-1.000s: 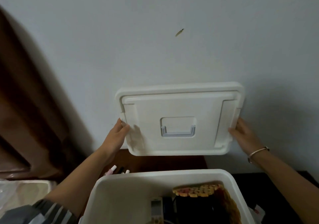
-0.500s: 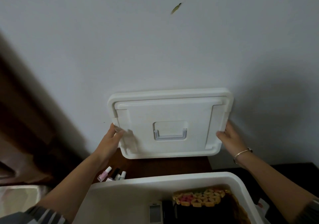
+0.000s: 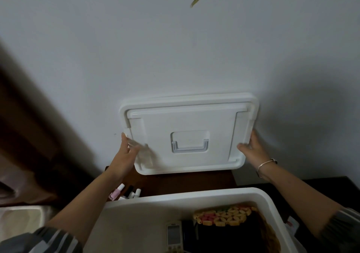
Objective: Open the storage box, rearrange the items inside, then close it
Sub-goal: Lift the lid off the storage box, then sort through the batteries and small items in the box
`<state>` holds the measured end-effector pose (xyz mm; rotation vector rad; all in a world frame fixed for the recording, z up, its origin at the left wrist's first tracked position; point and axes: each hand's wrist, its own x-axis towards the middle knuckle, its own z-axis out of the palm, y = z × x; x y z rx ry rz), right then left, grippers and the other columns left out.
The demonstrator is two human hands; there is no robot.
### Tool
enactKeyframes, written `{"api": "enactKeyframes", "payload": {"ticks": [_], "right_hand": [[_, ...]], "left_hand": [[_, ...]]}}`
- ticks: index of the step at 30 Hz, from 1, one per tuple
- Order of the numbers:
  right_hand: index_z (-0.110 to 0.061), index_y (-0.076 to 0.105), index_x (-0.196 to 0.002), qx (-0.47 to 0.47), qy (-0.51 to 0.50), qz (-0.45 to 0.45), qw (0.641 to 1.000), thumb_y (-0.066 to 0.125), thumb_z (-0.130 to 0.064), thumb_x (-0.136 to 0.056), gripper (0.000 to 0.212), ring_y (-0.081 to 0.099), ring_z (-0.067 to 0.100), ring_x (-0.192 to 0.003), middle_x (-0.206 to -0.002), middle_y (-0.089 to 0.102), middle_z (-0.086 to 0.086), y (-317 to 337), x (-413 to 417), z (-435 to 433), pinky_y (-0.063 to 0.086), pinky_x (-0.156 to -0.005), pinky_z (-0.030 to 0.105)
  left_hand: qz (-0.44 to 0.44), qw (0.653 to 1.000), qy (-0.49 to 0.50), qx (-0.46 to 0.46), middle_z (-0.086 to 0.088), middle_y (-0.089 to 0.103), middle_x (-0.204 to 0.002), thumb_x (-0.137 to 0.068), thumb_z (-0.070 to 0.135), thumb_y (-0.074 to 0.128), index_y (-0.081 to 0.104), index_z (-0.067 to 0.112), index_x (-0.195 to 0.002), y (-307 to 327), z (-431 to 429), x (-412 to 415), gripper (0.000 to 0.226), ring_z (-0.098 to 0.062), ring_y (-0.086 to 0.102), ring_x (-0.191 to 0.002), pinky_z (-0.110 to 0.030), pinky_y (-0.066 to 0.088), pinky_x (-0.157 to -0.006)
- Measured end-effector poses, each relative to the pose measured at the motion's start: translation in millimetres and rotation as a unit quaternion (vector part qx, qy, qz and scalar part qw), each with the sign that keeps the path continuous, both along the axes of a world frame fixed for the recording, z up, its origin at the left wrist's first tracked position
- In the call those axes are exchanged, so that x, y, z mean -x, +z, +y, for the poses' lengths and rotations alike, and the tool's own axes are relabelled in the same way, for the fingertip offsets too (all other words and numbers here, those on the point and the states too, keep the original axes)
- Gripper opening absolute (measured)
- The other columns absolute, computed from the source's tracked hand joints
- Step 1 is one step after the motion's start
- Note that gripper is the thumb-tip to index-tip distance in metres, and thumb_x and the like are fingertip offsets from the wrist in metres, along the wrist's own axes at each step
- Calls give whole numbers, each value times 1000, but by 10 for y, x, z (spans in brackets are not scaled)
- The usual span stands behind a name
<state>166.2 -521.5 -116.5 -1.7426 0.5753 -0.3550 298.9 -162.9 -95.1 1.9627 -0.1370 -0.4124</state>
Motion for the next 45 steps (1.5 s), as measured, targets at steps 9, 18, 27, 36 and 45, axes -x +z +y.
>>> {"api": "enactKeyframes", "payload": {"ticks": [9, 18, 27, 36, 45], "right_hand": [[-14, 25, -146, 49, -26, 31, 998, 55, 3, -88, 67, 49, 18, -111, -132, 48, 9, 158, 114, 64, 32, -94, 24], [-5, 63, -109, 406, -3, -98, 908, 61, 9, -80, 32, 59, 31, -95, -107, 64, 13, 963, 347, 545, 42, -83, 27], [-15, 68, -102, 423, 478, -71, 767, 62, -17, -88, 15, 60, 13, -96, -102, 66, 0, 1116, -617, 2030, 43, -87, 24], [-16, 62, -116, 472, 615, 90, 625, 62, -24, -89, 29, 58, 18, -100, -113, 61, 5, 246, -1303, 2766, 34, -70, 22], [-19, 61, -110, 503, 636, 111, 575, 69, -28, -81, 32, 55, 21, -100, -110, 61, 2, -346, -1503, 2906, 38, -72, 27]], "left_hand": [[-26, 998, 2, -58, 11, 6, -162, -100, 44, 42, -6, 32, -155, 25, 160, 24, 73, -18, 19, -148, -36, 24, -115], [-205, 959, -1, -196, -4, 48, -145, -98, 23, 54, 46, 15, -141, 216, 852, 101, 45, -19, 47, -131, -35, 36, -109], [-214, 943, -57, -248, 7, 58, -104, -93, 18, 63, 64, 14, -120, -149, 1210, 46, 27, -8, 54, -95, -22, 41, -85], [-140, 947, -104, -270, 8, 58, -114, -89, 28, 67, 64, 22, -118, -797, 1322, -4, 30, -4, 54, -100, -16, 40, -87], [-127, 955, -83, -256, 3, 55, -104, -89, 39, 66, 65, 18, -108, -1071, 1156, 4, 28, -9, 54, -89, -18, 39, -74]]}}
